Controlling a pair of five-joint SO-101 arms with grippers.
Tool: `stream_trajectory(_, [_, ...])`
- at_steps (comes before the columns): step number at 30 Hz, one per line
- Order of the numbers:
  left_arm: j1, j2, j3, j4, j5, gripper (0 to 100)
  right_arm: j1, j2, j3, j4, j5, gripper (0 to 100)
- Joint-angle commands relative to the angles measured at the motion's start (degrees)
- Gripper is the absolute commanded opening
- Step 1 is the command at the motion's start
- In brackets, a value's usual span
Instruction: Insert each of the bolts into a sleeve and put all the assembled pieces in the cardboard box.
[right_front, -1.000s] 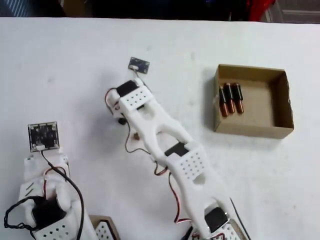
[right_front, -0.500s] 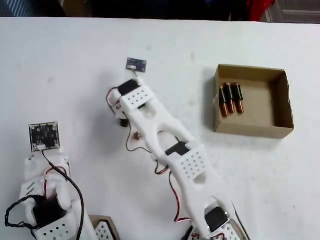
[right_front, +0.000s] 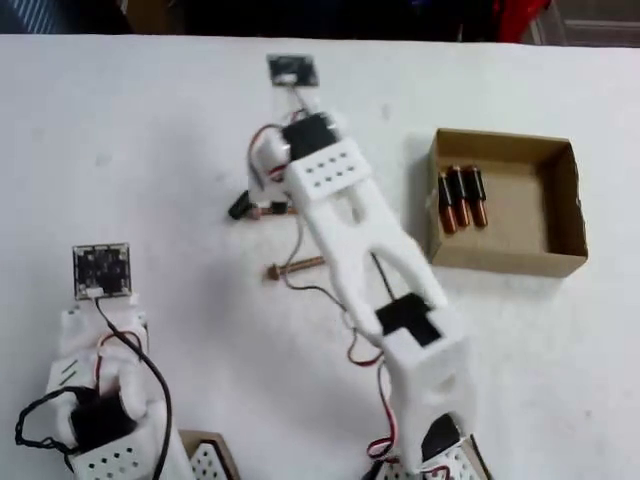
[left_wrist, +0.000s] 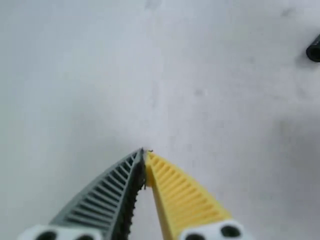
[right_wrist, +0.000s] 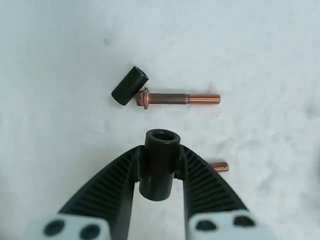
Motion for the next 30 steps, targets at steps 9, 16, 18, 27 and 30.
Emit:
stream_trajectory(9, [7.9, -0.4, -0.4, -1.9, -0.2, 3, 8.8, -17.7, -2.1, 8.7, 26.9, 1.7])
stream_trajectory(16, [9.4, -0.4, -0.3, -6.2, -0.1, 3, 14.0, -22.8, 7.5, 9.1, 37.1, 1.7])
stream_trajectory(18, [9.4, -0.4, -0.3, -6.9, -0.1, 3, 14.7, -25.5, 11.2, 9.0, 37.9, 1.7])
stream_trajectory(27, [9.4, -0.4, 3.4, -11.2, -0.1, 3, 14.6, -44.1, 25.6, 9.0, 38.7, 1.7])
stream_trajectory(30, [9.4, -0.4, 3.4, -11.0, -0.1, 3, 14.7, -50.2, 34.2, 6.0, 38.8, 1.7])
